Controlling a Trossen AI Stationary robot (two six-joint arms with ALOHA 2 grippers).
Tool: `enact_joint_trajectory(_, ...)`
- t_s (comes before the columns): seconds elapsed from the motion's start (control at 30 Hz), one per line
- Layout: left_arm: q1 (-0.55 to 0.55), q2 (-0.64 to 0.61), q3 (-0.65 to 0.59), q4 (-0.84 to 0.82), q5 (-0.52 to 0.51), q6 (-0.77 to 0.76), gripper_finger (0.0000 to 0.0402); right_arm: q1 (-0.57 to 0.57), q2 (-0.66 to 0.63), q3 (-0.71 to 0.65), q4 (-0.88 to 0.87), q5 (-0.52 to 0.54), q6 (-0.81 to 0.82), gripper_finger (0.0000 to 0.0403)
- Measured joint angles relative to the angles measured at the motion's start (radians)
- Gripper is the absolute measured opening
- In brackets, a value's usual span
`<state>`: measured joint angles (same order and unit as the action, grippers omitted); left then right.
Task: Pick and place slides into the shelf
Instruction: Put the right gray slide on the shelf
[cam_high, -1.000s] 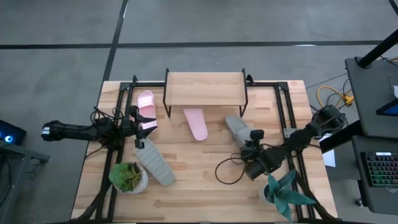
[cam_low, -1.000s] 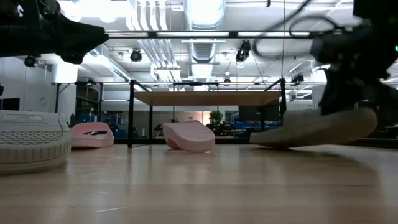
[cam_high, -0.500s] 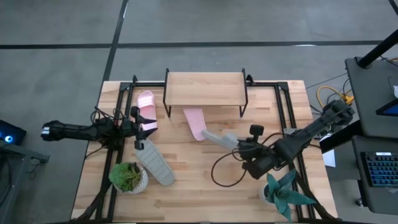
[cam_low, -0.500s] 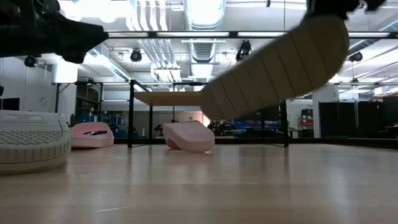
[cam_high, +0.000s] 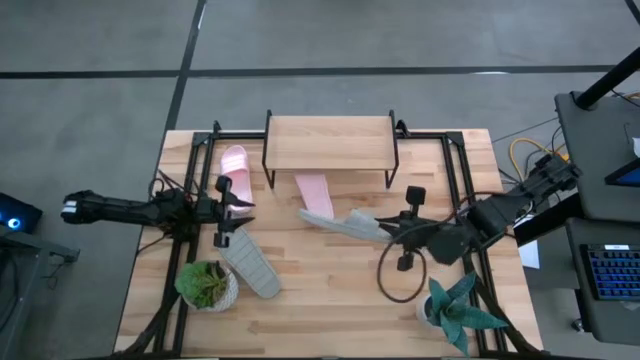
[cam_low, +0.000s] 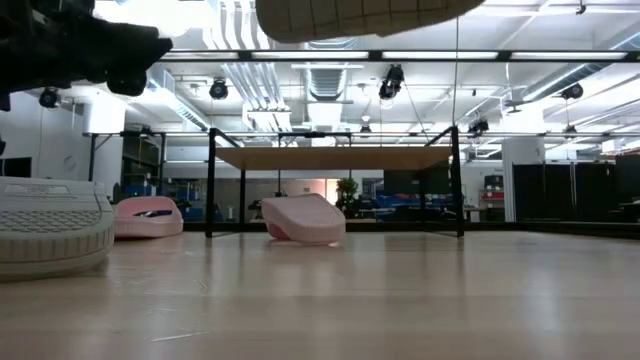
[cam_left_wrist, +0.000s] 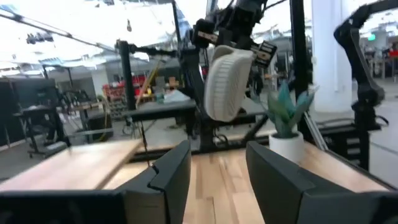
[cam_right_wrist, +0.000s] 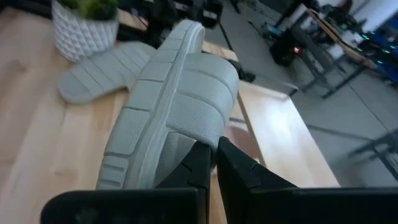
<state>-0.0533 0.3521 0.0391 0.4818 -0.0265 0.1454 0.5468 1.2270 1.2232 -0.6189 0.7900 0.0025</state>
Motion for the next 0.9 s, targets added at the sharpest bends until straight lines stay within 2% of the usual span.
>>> enact_joint_trajectory(0.17,0.0,0.096,0.002,0.171,0.026,0.02,0.0175,-0.029,-0.016,0.0,0.026,-0.063,-0.022,0.0011)
enact_joint_trajectory(0.33,0.0,0.216,0.038,0.284,0.037,0.021,0.0224,-0.046,-0.008,0.0,0.027,-0.066,-0.03,0.0011)
enact_joint_trajectory(0.5,0.0,0.361,0.091,0.361,0.066,0.02,0.0255,-0.047,-0.006,0.0,0.04,-0.067,-0.042,0.0011)
enact_joint_trajectory(0.9,0.0,0.7,0.327,0.368,0.071,0.098,0.0266,-0.046,-0.006,0.0,0.056,-0.09,-0.056,0.0011)
